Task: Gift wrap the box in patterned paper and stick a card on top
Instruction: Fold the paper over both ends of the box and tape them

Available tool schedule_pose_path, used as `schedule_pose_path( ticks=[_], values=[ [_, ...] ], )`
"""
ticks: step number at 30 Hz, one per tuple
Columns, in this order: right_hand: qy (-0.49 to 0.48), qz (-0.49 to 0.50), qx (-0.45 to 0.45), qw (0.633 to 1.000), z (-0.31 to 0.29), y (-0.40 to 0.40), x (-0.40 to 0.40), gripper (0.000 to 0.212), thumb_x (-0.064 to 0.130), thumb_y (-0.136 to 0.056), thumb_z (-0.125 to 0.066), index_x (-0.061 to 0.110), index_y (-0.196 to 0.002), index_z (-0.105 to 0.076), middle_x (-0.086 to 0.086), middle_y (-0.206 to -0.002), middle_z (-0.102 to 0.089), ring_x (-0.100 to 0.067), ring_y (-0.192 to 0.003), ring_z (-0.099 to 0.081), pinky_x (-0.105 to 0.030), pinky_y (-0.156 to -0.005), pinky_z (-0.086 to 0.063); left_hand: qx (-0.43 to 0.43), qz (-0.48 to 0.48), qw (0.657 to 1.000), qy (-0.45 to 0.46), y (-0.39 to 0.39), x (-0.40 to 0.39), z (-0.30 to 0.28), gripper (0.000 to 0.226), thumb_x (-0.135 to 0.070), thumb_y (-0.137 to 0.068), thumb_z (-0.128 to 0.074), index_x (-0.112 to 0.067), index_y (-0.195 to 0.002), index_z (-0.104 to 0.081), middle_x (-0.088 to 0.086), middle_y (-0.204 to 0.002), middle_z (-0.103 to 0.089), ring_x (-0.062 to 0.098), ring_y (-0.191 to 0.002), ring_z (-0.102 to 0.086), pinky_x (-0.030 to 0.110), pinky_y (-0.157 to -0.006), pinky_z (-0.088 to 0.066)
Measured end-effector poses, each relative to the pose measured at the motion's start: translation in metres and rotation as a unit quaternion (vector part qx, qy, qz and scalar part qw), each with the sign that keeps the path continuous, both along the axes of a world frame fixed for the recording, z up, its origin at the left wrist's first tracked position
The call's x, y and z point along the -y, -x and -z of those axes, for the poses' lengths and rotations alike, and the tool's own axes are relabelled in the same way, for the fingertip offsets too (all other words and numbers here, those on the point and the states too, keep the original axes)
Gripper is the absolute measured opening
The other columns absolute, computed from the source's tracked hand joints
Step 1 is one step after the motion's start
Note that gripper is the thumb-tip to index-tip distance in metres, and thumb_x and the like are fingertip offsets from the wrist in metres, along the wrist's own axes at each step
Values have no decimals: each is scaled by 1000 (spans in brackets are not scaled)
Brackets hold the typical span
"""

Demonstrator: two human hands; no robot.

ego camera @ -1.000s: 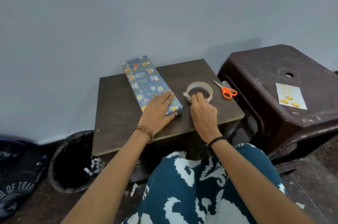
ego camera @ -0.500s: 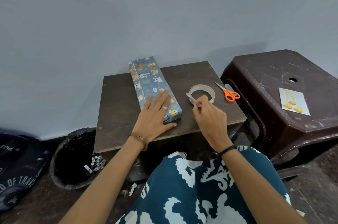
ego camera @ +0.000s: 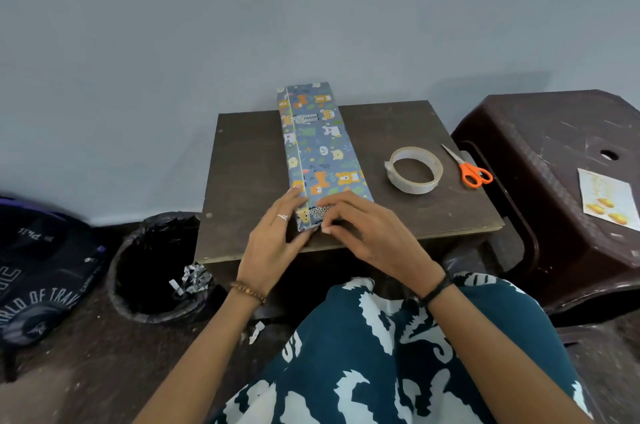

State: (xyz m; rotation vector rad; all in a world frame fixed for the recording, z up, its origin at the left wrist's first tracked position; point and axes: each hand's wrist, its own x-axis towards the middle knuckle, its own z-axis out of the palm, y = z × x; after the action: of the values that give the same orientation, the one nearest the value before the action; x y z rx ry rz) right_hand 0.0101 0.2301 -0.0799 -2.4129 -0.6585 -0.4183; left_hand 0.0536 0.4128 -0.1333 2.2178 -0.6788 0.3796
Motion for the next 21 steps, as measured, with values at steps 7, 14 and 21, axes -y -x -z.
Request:
schedule_pose_path(
  ticks=[7, 14, 21],
  values=[
    [13, 1, -51, 999, 5, -4, 4, 8, 23, -90, -55, 16, -91, -60, 11, -116, -57, 1, -96, -56, -19, -76, -46, 80, 9, 997, 13, -11, -5, -4, 39, -30, -80, -62, -5, -110, -66, 7, -122, -63, 7, -113, -53, 15, -93, -43],
    [22, 22, -11, 999, 7, -8, -3, 8, 21, -90, -57, 15, -90, -62, 9, -109, -60, -2, -92, -58, -23, -71, -49, 23, 57, 998, 18, -16, -15, -2, 38, -34, -82, -56, -24, -119, -53, -5, -133, -54, 2, -118, -51, 27, -88, -51],
    [51, 26, 23, 998, 9, -8, -5, 11, 21, -91, -55, 14, -91, -63, 7, -107, -61, -5, -92, -59, -24, -74, -50, -51, 101, 990, 88, -16, -16, -2, 38, -4, -82, -67, -8, -119, -59, 0, -133, -52, 6, -122, -50, 30, -98, -47]
  ],
)
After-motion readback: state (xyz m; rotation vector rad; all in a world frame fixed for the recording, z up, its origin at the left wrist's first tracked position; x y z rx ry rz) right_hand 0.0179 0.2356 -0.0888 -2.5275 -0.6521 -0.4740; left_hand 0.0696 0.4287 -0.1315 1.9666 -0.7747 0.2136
